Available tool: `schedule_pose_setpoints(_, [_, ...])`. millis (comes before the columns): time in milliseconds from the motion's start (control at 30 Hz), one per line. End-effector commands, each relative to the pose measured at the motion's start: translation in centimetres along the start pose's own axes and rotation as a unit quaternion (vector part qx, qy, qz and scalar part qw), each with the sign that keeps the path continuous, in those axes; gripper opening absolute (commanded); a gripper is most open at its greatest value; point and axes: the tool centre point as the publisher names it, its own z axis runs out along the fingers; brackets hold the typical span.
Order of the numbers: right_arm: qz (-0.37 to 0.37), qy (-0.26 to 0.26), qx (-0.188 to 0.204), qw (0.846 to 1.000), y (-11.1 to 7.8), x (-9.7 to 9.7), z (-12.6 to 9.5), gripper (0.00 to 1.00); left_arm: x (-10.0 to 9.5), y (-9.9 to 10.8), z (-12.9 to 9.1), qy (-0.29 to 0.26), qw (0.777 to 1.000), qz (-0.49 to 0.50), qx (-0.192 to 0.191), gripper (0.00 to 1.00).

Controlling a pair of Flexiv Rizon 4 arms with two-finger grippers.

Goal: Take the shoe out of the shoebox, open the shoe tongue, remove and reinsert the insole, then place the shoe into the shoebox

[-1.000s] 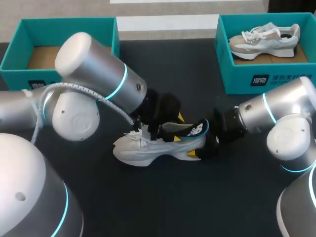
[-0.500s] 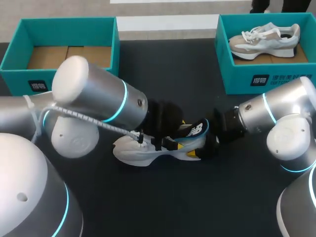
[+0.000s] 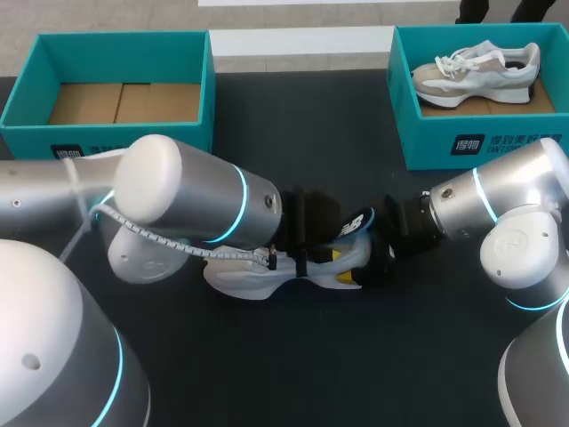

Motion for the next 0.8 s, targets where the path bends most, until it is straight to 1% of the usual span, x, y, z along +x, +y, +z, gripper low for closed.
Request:
schedule_pose_setpoints(33, [0.0, 0.0, 0.001, 1.0, -0.4, -0.3, 1.2, 0.0, 0.0, 0.4, -0.5, 0.014, 1.0, -0.003, 0.012, 0.0])
schedule_pose_setpoints(267, [0.0, 0.0, 0.001, 1.0, -0.4, -0.3, 1.2, 0.0, -0.2, -0.5, -3.2, 0.062, 0.997, -0.001, 0.053, 0.0])
schedule_pose_setpoints(400, [0.0, 0.0, 0.001, 1.0, -0.4, -0.3, 1.2, 0.0, -0.2, -1.1, -4.2, 0.11, 0.991, 0.017, 0.068, 0.0])
schedule_pose_setpoints(500, [0.0, 0.0, 0.001, 1.0, -0.4, -0.3, 1.2, 0.0, -0.1, -1.4, -4.4, 0.135, 0.988, 0.025, 0.072, 0.0])
schedule_pose_setpoints(600, [0.0, 0.0, 0.001, 1.0, -0.4, -0.3, 1.2, 0.0, -0.3, -1.5, -4.2, 0.165, 0.982, 0.024, 0.088, 0.0])
schedule_pose_setpoints(700, [0.0, 0.0, 0.001, 1.0, -0.4, -0.3, 1.2, 0.0, -0.6, -1.5, -3.8, 0.18, 0.979, 0.022, 0.093, 0.0])
schedule_pose_setpoints(800, [0.0, 0.0, 0.001, 1.0, -0.4, -0.3, 1.2, 0.0, -0.7, -1.6, -3.4, 0.178, 0.98, 0.022, 0.089, 0.0])
